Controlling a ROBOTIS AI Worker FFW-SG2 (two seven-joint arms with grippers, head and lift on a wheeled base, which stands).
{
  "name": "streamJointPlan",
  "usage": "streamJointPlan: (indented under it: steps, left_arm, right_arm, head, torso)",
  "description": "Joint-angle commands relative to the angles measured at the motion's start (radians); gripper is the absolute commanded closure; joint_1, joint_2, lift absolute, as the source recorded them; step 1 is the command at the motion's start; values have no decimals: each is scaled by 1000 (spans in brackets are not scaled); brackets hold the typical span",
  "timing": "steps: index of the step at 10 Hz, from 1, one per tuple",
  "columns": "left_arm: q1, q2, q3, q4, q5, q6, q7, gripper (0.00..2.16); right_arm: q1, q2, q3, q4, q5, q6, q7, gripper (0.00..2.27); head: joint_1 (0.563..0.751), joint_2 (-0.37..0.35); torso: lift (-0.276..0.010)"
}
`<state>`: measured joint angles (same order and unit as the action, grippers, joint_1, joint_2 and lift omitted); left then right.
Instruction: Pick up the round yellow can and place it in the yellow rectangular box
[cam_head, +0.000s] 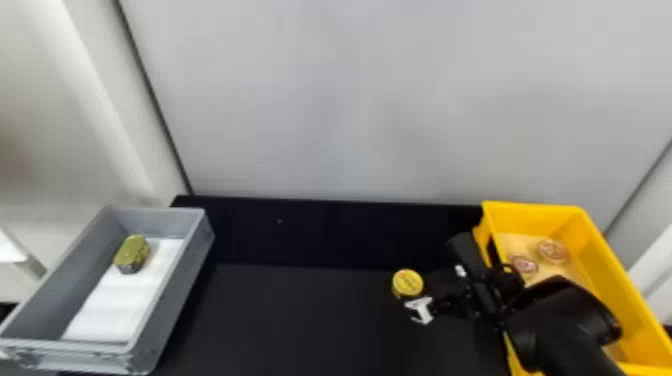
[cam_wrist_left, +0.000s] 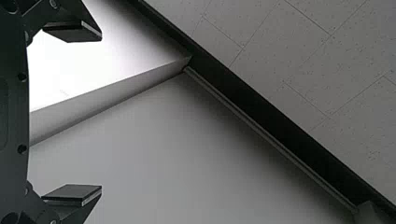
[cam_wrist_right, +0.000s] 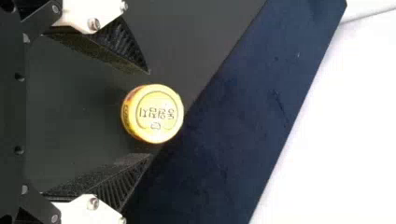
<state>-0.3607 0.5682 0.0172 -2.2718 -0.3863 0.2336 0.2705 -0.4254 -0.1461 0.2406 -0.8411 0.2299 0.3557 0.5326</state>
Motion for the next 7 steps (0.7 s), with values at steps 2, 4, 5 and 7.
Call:
streamJointPlan:
  steps: [2, 4, 5, 7]
  left_arm:
    - [2, -5, -2, 1, 0, -5, 1, 130]
    - [3, -5, 0, 1, 0, -6, 0, 130]
    - [3, -5, 0, 1, 1, -8, -2, 128]
    - [5, -3, 4, 1, 0, -8, -10, 130]
  right_arm:
    - [-21, 8, -1, 33, 59, -32, 46, 190]
    - [-30, 11, 23, 45, 86, -60, 61, 191]
    - [-29, 14, 25, 34, 92, -75, 46, 200]
    - [-30, 22, 34, 14, 106, -121, 14, 205]
  head:
    - [663, 54]
    - [663, 54]
    - [663, 54]
    - [663, 54]
  torso:
    - [-10]
    - [-10]
    - [-10]
    - [-10]
